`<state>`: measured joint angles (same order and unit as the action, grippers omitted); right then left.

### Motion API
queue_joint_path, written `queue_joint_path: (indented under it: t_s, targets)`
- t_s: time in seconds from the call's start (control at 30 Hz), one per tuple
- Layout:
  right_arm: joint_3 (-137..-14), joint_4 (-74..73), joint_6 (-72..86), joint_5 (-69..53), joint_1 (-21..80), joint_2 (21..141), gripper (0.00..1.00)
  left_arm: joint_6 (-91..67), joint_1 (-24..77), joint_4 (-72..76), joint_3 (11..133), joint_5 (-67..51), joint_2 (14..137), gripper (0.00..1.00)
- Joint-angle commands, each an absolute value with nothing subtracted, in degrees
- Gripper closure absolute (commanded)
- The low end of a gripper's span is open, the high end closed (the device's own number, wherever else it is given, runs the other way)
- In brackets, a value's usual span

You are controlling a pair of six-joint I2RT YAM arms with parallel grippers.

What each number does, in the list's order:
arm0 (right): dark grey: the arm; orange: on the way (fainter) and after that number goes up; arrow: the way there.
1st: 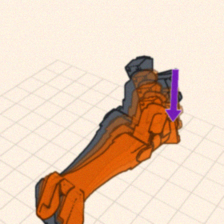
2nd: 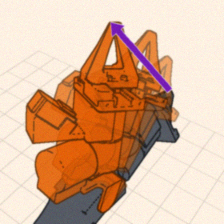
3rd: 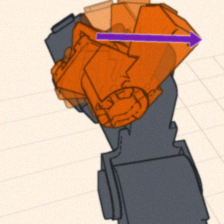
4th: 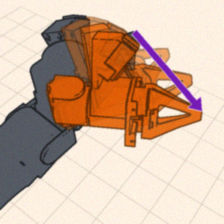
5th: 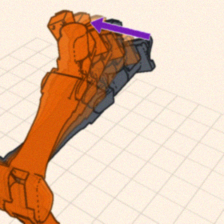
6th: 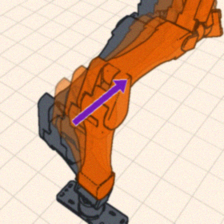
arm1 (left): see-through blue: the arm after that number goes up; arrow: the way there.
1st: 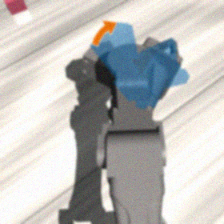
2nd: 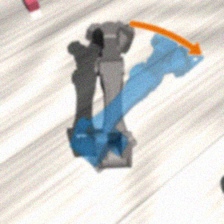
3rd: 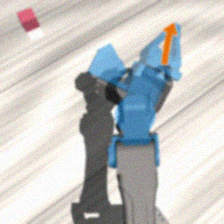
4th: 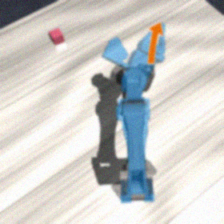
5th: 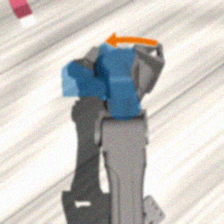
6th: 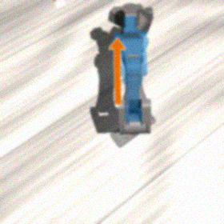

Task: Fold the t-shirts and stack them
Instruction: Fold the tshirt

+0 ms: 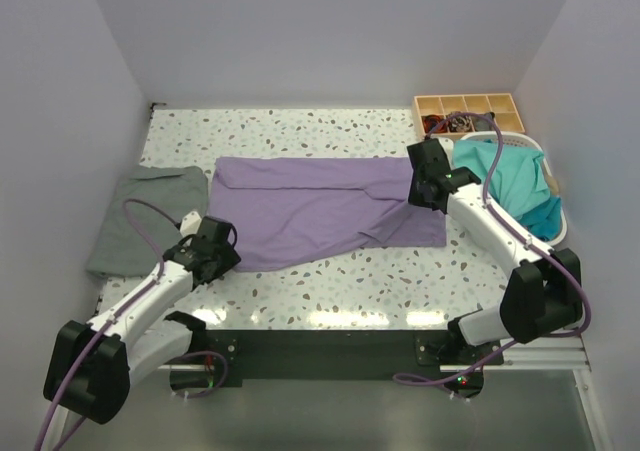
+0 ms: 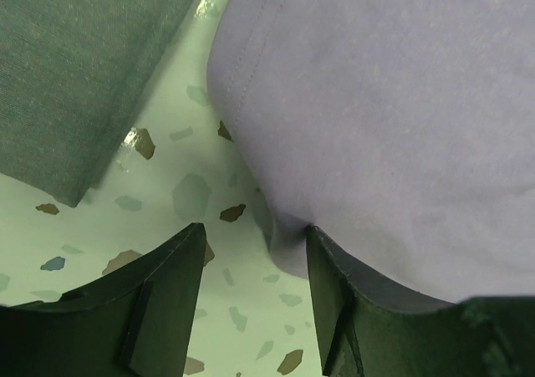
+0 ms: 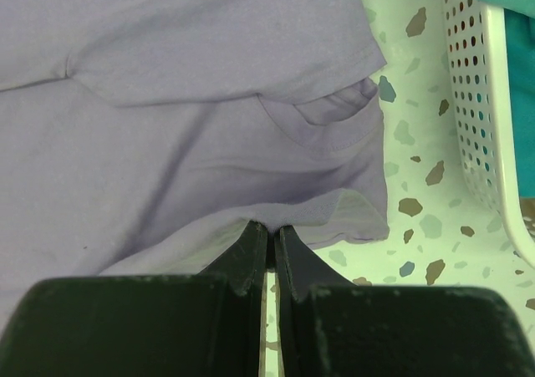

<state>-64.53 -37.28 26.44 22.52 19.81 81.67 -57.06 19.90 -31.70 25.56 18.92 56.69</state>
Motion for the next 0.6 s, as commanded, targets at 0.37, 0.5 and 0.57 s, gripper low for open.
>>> queue_joint_path:
  t_s: [0.37, 0.5, 0.57]
  targets:
    - [-65.0, -37.4, 25.6, 22.7, 19.7, 79.5, 1.00, -59.1, 20.1, -20.0, 22.0, 23.6, 59.1, 0.85]
    - [-65.4, -38.5, 25.2, 23.3, 19.8, 78.8, 1.00, -56.9, 20.1, -21.4, 24.0, 24.5, 58.0, 1.00]
    - [-65.7, -39.0, 24.7, 24.3, 19.7, 78.1, 1.00, -55.6, 20.1, -23.7, 26.4, 26.4, 57.8, 1.00]
